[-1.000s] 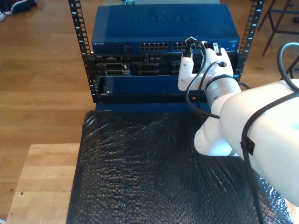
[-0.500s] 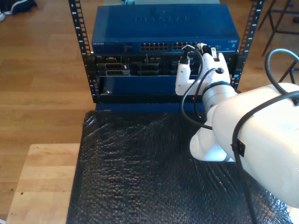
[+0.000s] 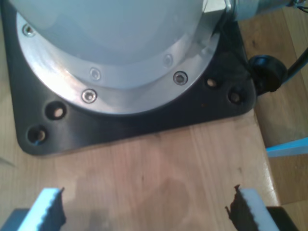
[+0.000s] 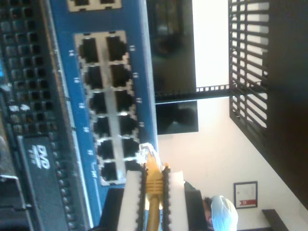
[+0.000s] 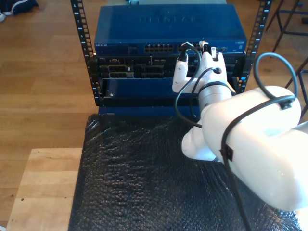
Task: Grab the cable and plug it in
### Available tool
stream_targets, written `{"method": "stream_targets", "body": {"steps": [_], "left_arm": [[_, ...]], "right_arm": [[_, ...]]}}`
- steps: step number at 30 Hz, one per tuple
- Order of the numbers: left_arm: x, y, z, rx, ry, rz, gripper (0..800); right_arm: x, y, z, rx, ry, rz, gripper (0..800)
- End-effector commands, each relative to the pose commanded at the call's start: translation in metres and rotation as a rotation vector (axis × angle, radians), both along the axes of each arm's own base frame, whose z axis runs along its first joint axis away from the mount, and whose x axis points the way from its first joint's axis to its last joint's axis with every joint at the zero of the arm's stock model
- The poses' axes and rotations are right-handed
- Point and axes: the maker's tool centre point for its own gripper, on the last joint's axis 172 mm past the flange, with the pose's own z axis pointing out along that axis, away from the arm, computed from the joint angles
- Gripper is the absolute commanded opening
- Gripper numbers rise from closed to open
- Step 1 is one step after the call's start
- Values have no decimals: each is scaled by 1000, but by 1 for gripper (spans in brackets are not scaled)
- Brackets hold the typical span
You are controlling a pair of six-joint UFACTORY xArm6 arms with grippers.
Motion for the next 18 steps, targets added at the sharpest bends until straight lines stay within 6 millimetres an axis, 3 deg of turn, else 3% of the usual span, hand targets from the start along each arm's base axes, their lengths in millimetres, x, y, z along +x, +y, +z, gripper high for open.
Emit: {"method": "stream_targets", "body": {"steps": [10,18], "left_arm": [[0,0,0,0,0,0,800],[0,0,0,0,0,0,800]], "right_arm": [[-9,-15,7,-17,-53,-53,0],[-22,-15,-6,-23,-29,-65,0]]}}
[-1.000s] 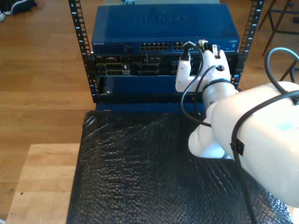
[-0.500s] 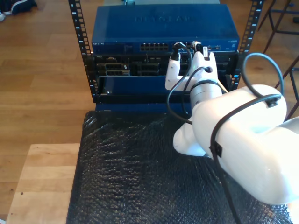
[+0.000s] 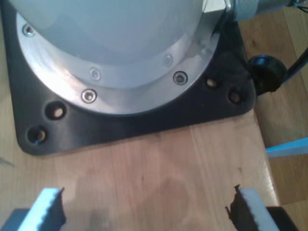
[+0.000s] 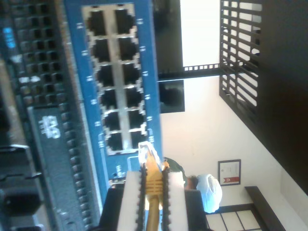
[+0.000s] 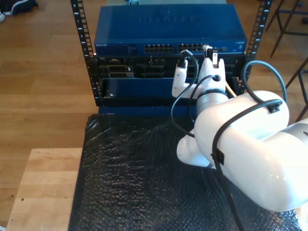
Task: Grab the cable and plug it in
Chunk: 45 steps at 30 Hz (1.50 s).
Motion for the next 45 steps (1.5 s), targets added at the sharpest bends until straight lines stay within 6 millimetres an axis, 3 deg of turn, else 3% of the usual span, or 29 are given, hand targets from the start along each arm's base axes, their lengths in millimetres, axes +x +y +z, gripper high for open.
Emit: {"method": "stream_targets", "body": {"steps": [17,35,45], "left_arm": [[0,0,0,0,0,0,800],[0,0,0,0,0,0,800],[0,0,0,0,0,0,800]], "right_arm": [[-11,6,6,12,-36,-30,0],[3,5,-4,7,-41,-56,0],[7,6,3,16,-55,-55,0]]}}
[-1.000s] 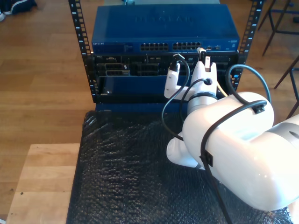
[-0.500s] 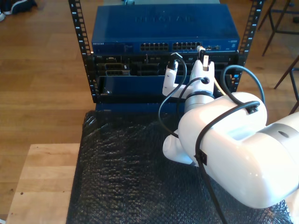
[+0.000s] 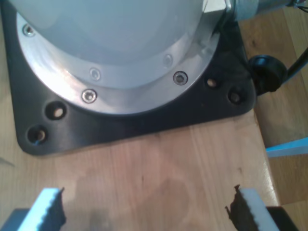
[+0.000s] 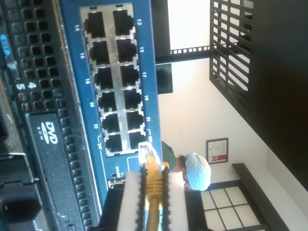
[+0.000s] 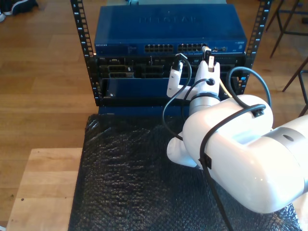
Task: Grab the cable and plug it in
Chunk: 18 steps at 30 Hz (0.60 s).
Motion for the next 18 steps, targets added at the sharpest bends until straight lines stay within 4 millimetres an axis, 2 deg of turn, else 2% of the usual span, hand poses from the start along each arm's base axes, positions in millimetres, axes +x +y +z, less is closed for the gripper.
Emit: {"method": "stream_targets", "body": {"steps": [18], "left_arm": [[0,0,0,0,0,0,800]], "right_arm": [[5,-11,-2,1,4,-16,0]]}}
